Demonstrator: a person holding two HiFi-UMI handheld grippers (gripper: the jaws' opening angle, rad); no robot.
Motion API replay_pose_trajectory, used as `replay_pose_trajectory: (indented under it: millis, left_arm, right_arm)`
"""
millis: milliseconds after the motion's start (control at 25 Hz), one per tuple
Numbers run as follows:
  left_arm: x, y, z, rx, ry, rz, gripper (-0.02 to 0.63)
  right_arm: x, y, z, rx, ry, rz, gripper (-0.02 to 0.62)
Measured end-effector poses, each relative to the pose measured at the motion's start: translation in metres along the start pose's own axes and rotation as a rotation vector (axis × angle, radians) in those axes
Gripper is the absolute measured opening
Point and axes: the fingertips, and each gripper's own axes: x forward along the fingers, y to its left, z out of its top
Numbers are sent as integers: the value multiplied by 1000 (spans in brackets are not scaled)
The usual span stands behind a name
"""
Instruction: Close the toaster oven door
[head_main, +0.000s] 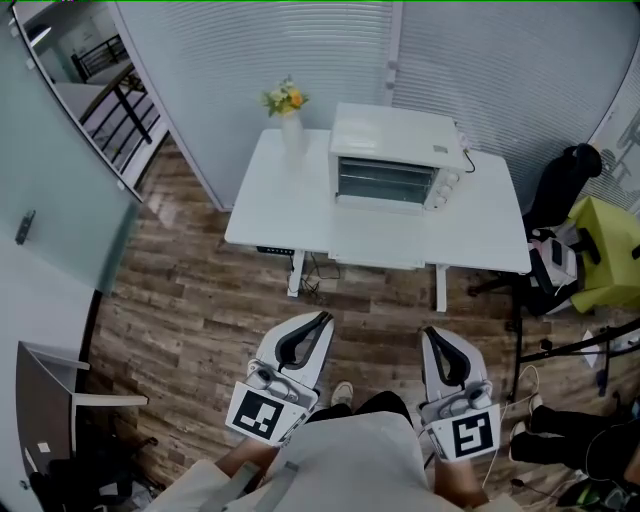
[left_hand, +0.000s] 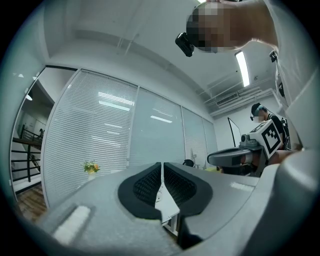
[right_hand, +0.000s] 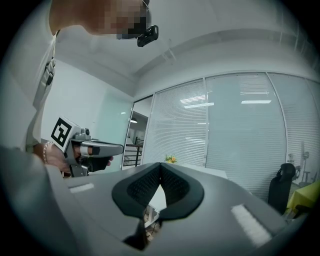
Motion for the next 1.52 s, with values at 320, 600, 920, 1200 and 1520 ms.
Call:
replay_pose_trajectory:
  millis: [320, 600, 920, 1200, 1520]
  left_arm:
    - [25, 15, -7, -12, 5, -12, 17]
    - [59, 26, -9, 0, -7, -7, 17]
    - [125, 42, -13, 0, -6, -7, 17]
    - [191, 56, -14, 2, -13, -4, 17]
    - [265, 59, -17, 10, -6, 4, 17]
  right_arm:
    - [22, -19, -9, 8, 11, -15, 5]
    - [46, -50, -11, 2, -14, -16, 5]
    - [86, -107, -20, 5, -13, -16, 5]
    - [120, -165, -26, 10, -15, -13, 5]
    - [151, -232, -34, 20, -20, 5, 5]
